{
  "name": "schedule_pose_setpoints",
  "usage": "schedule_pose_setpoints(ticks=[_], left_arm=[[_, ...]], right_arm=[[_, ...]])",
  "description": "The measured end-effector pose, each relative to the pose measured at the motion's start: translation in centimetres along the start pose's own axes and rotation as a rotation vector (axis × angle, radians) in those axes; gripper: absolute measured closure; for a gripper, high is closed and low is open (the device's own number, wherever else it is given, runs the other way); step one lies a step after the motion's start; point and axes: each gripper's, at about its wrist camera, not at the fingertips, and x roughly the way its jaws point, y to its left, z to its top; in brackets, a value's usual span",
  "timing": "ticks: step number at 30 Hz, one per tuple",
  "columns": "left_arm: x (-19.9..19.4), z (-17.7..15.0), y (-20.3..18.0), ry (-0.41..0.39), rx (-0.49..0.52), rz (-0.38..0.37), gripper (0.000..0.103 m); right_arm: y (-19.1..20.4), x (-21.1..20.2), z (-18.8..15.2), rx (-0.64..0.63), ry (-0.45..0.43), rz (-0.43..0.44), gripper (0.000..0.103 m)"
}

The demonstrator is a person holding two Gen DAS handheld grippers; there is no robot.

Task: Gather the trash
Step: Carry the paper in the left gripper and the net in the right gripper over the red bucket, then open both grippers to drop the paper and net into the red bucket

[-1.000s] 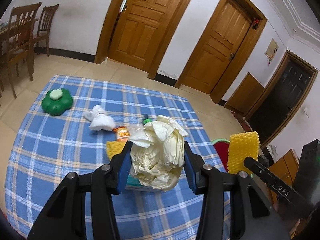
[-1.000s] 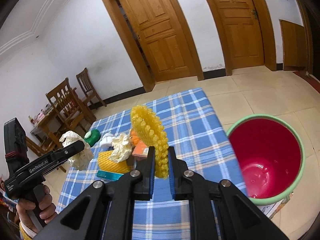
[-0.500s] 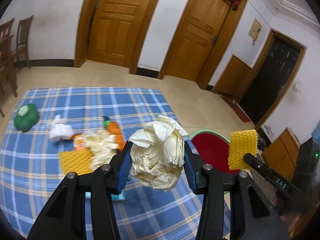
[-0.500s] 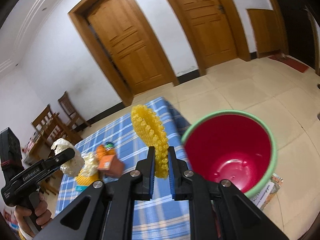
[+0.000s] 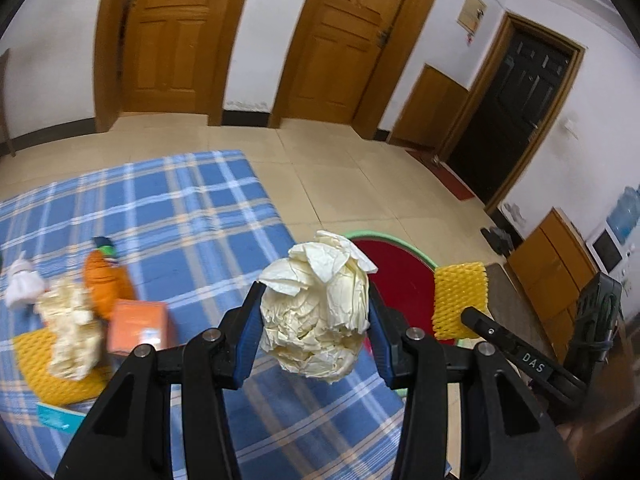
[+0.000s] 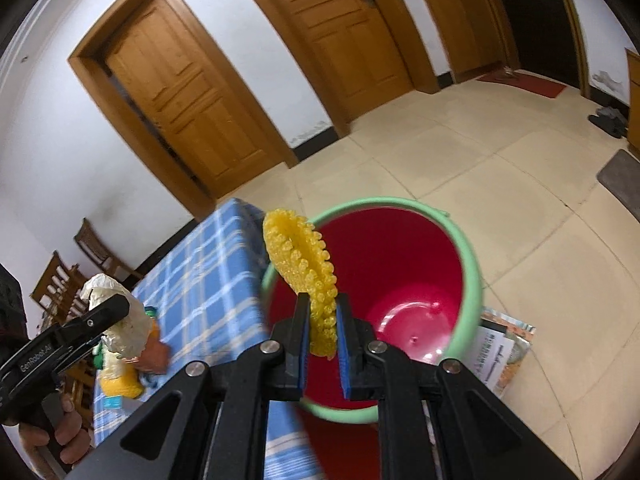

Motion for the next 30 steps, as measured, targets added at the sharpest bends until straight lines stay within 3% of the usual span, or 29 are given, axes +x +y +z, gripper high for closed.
schedule_pose_setpoints(ticks=[6, 15, 19, 23, 30], left_arm=[[3.6, -0.5, -2.6, 0.068, 0.048, -0.031, 0.055], [8.6, -1.2, -5.2, 0.168, 0.118, -0.060, 0.052], [9.0, -1.4, -5.4, 0.183, 0.101, -0.080, 0.045], [8.6, -1.5, -5.3, 0.163, 0.090, -0.055, 0.034], [7.8, -1.5, -4.5, 0.153, 0.067, -0.022, 0.034]], right_arm=[[-1.8, 0.2, -0.1, 0.014, -0.001, -0.068, 0.086], [-3.3, 0.4, -0.1, 0.048, 0.013, -0.094, 0.085], [-3.6, 0.4, -0.2, 0.069, 0.012, -0.104, 0.070], [-3.7, 0.4, -0.2, 0.076, 0.016, -0.106, 0.067], [-3.2, -0.3, -0.2, 0.075, -0.010, -0.112, 0.059]])
